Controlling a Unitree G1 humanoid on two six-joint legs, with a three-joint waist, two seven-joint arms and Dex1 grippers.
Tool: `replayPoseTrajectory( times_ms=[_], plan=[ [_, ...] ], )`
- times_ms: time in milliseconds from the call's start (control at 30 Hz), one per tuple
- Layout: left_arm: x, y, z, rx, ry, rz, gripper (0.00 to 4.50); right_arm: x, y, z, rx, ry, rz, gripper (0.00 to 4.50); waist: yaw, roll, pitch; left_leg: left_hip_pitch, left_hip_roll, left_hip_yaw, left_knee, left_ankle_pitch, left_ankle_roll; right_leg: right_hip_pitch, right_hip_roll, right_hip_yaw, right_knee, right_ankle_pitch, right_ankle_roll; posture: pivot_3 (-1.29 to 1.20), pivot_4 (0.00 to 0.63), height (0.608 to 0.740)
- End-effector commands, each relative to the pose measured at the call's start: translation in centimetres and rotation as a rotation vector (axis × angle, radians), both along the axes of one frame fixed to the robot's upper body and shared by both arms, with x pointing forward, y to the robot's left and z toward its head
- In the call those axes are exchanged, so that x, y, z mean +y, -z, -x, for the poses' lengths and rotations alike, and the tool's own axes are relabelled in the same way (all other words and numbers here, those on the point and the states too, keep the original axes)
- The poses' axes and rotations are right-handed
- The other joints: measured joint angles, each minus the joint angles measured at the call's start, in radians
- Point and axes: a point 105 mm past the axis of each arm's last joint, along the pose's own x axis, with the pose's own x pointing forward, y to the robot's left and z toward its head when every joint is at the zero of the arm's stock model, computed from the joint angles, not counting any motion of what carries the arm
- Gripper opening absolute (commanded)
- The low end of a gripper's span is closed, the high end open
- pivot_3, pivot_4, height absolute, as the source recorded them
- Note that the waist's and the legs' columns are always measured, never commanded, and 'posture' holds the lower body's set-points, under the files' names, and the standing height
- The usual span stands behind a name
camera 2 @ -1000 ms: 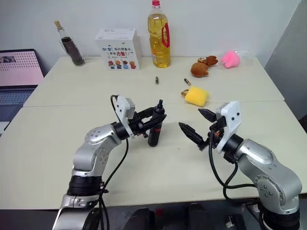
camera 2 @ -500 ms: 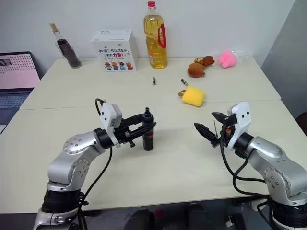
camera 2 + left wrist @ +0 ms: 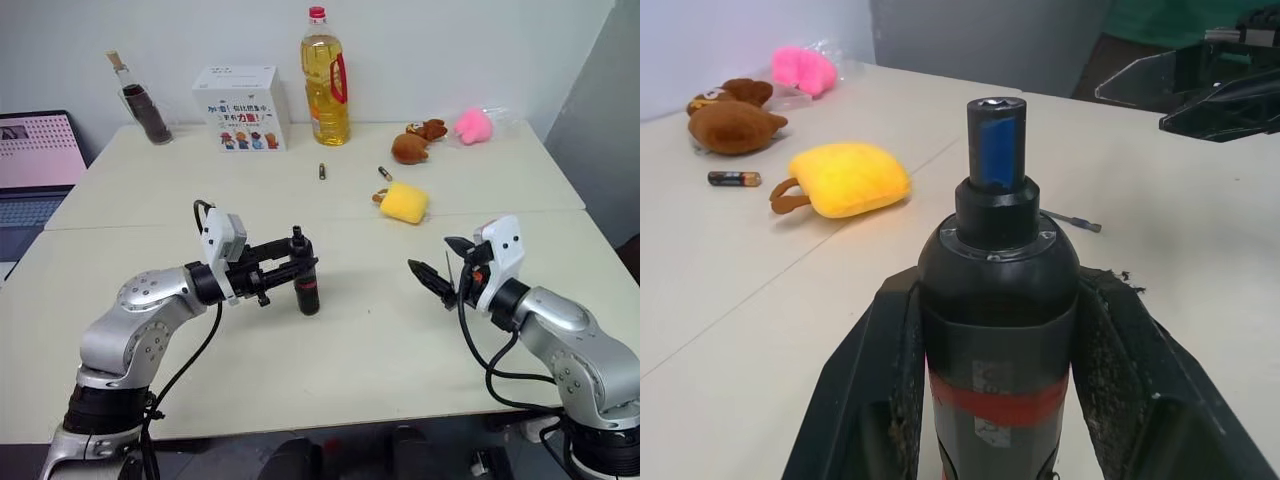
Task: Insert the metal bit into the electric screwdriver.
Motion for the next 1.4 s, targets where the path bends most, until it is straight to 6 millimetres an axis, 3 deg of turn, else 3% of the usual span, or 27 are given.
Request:
replayPoseTrajectory(
  times_ms=[33,133,300,433,500,733,900,1067,1400],
  plan=[
    [-2.0,-3.0,-1.1,-0.083,0.032,0.046,1.67,-0.5,-0.7,-0.2,-0.037,0.018,0.001,4.5,0.001,0.0,0.0,0.0,0.0,0.0,0.0,0.0,0.0,0.0,0.0,0.0,0.0,0.0,0.0,0.0,0.15,0.74],
    [-4.9,-5.5,-1.1,-0.139,0.127,0.102,1.67,-0.7,-0.9,-0.8,-0.031,0.029,-0.004,4.5,0.009,-0.002,0.002,-0.003,-0.001,0.0,0.001,0.0,0.0,-0.001,0.0,-0.001,-0.001,0.0,0.0,0.0,0.15,0.74],
    [-6.2,-6.0,-1.1,-0.135,0.164,0.17,1.67,-1.6,-1.0,-1.3,-0.031,0.068,-0.005,4.5,0.003,-0.002,0.001,-0.003,-0.001,0.001,0.0,0.0,0.0,-0.001,-0.002,0.001,-0.003,0.0,0.001,0.0,0.15,0.74],
    [-7.1,-5.0,-1.6,-0.118,0.15,0.209,1.67,-2.5,-0.5,-1.9,-0.015,0.121,0.008,4.5,0.003,-0.002,0.001,-0.003,-0.001,0.0,0.0,0.0,0.001,-0.001,-0.001,0.0,-0.002,0.0,0.0,0.0,0.15,0.74],
    [-7.4,-3.2,-2.1,-0.116,0.133,0.196,1.67,-2.9,0.2,-2.3,0.011,0.153,0.023,4.5,0.003,-0.002,0.001,-0.003,-0.001,0.001,0.0,0.0,0.001,-0.001,-0.001,0.001,-0.002,0.0,0.001,0.0,0.15,0.74],
    [-7.6,-0.3,-2.6,-0.104,0.094,0.189,1.67,-4.7,3.5,-4.4,0.174,0.267,0.142,4.5,0.003,-0.002,0.001,-0.002,-0.001,0.001,0.0,0.0,0.001,-0.001,-0.001,0.001,-0.002,0.0,0.0,0.0,0.15,0.74],
    [-7.5,0.4,-2.4,-0.097,0.099,0.167,1.67,-5.2,4.7,-5.7,0.262,0.281,0.186,4.5,0.002,-0.002,0.001,-0.002,-0.001,0.001,0.0,0.0,0.001,-0.001,-0.001,0.001,-0.002,0.0,0.0,0.0,0.15,0.74],
    [-7.2,1.2,-2.2,-0.098,0.099,0.125,1.67,-5.3,5.4,-8.7,0.421,0.31,0.194,4.5,0.0,-0.001,0.001,-0.001,-0.001,0.002,0.0,0.0,0.001,-0.001,-0.001,0.002,-0.001,0.001,0.0,0.0,0.15,0.74],
    [-7.2,1.0,-2.1,-0.108,0.074,0.135,1.67,-4.8,7.7,-9.0,0.677,0.299,0.237,4.5,0.001,-0.001,0.0,-0.001,-0.001,0.002,0.0,0.0,0.001,0.0,-0.002,0.001,-0.001,0.001,0.0,0.0,0.15,0.74]
  ],
)
